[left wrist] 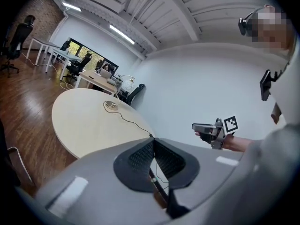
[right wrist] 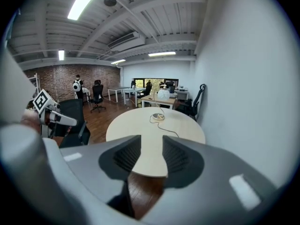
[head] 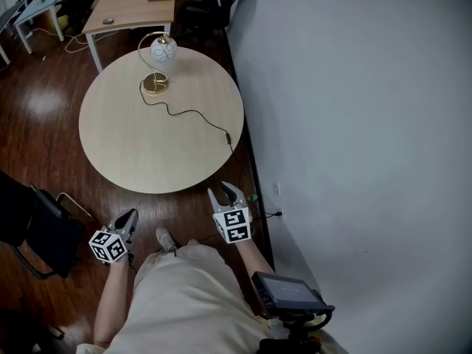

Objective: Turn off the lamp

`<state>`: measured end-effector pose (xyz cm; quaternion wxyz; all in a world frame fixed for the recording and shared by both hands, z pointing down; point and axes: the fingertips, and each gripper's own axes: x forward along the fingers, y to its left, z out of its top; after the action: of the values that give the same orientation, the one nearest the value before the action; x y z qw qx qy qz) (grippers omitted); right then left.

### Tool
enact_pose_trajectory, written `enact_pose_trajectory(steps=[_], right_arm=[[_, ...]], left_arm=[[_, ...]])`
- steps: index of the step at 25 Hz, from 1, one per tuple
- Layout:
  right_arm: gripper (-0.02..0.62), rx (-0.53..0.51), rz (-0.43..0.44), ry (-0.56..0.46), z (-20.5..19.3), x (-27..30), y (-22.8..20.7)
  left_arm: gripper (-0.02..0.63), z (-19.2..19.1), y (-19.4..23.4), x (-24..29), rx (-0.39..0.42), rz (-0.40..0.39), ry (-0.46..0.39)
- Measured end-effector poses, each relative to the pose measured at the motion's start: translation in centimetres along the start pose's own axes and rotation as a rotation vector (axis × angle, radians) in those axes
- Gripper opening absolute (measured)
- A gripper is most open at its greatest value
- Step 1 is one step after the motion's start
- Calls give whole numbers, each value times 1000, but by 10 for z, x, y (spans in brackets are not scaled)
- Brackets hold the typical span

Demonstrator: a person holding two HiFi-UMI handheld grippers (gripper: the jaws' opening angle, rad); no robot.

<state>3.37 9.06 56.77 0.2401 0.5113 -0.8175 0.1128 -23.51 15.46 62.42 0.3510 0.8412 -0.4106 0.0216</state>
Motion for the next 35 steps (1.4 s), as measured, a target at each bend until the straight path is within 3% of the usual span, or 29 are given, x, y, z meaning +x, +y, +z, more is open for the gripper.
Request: enact_pose_trajectory(steps=[11,18,23,29,35], right_arm=[[138,29,48,11,-77,-77,0],[129,47,68,27,-131,-92,-13],[124,14,62,28,-138,-101,-10],[117,-71,41,78,-129,-92,-11],[106,-44,1,81,-108,-83,-18]], left_arm=[[5,-75,-83,-2,54,24,125],[5,-113,-103,-5,35,77,111],[5,-118,-99,-10,22,96,97],[5,-98,-101,-6,74,71,86],[5,-84,-108,0,100,21,114]])
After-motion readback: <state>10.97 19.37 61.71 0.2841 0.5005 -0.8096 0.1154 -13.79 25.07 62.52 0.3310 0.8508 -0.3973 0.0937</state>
